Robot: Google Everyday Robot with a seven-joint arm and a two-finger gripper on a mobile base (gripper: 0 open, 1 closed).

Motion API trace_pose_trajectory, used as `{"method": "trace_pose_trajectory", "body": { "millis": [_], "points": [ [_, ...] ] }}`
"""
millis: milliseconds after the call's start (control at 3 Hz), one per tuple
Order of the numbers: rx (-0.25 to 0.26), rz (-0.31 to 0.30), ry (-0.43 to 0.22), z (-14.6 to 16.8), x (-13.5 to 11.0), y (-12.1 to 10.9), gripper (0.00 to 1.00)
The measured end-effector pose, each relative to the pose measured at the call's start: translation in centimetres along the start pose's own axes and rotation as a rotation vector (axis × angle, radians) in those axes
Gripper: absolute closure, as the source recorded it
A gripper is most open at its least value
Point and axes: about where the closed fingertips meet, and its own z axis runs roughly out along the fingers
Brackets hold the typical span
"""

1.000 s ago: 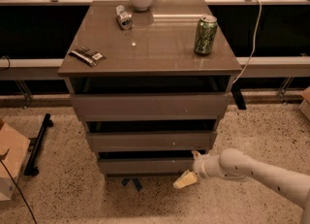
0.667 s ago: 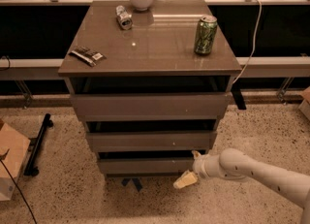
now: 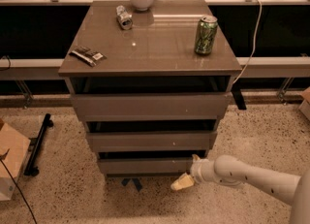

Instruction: Open bottom drawer

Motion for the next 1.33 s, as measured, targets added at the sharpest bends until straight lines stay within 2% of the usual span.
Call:
{"method": "trace_pose_trajectory", "body": {
  "millis": [333, 1333],
  "points": [
    [-0.005, 0.045, 0.002, 1.9, 1.8, -0.6, 0.00],
    [-0.090, 0.083, -0.005, 8.1, 3.6, -3.3, 0.00]
  ]
}}
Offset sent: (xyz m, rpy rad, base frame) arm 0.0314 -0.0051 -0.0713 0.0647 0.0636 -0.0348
